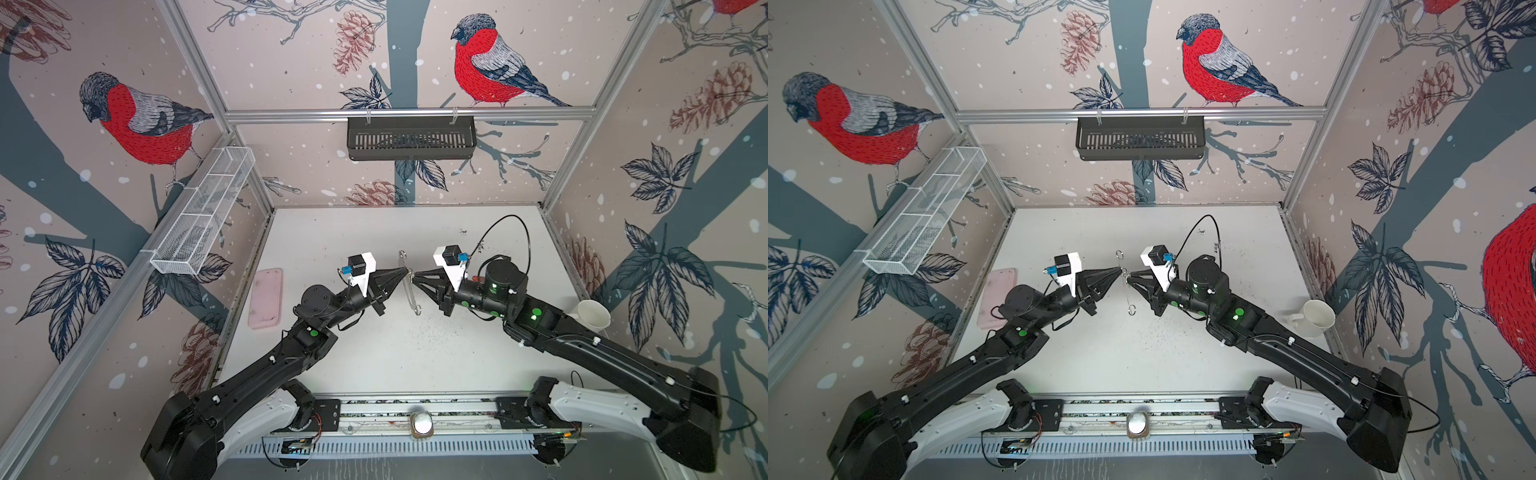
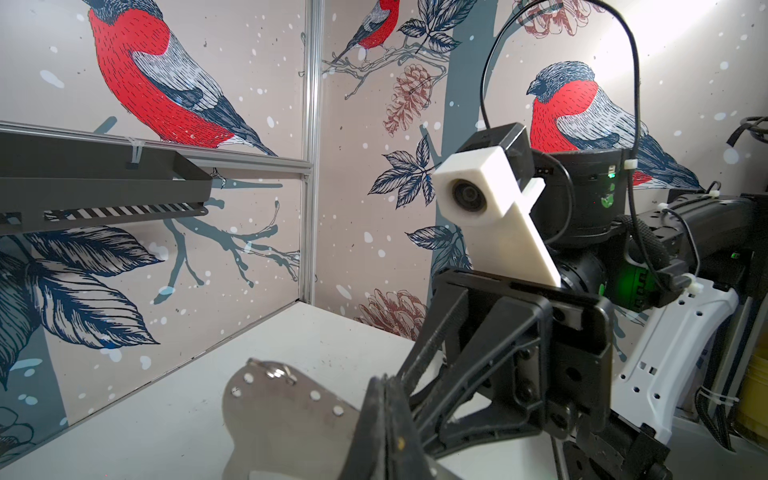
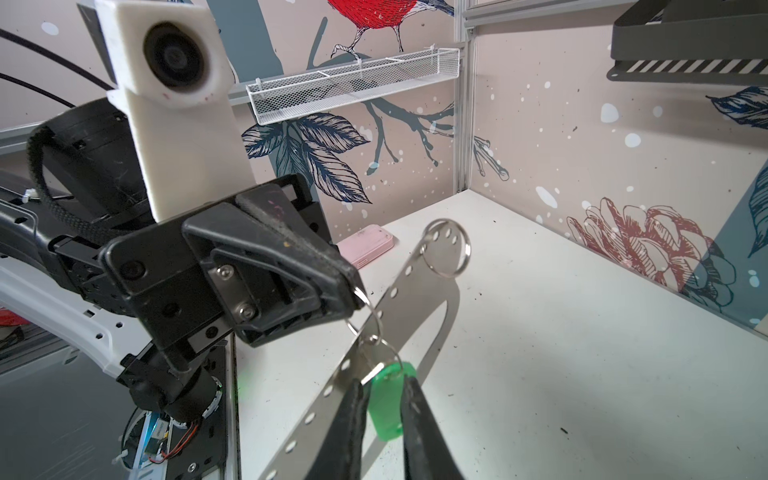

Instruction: Put the keys on the keyring

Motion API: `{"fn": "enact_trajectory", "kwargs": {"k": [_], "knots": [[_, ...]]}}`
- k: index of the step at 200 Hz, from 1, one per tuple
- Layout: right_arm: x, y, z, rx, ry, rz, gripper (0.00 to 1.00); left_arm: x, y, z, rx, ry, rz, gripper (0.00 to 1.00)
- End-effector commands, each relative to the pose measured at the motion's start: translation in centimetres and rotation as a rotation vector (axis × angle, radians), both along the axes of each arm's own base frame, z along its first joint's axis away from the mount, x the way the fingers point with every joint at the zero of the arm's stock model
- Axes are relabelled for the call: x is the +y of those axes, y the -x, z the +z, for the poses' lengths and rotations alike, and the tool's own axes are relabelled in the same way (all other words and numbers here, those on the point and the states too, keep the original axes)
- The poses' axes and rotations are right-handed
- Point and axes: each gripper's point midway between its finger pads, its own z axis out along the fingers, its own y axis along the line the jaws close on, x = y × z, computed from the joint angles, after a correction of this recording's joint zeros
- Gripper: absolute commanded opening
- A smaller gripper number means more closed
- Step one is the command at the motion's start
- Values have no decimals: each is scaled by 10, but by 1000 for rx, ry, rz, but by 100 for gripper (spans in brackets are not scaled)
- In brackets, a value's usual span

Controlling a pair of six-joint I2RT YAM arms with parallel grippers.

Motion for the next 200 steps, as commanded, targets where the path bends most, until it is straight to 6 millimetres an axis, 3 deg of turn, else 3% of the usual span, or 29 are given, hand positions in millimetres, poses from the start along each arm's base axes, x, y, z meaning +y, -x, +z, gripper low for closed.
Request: {"fn": "enact_trajectory", "kwargs": {"k": [1,148,176,200], "knots": [[4,-1,12,-34,-32,-2,19,1,8,14,-46,43,-30,0],[37,22,2,-98,54,110,0,-1,15,14,-64,55,-53,0],[35,18,-2,-101,76,77,0,0,16,14,-66,58,-50,0],[28,11,-10,-95,108,19,10,2,17,15,-70,62,-48,0]]}}
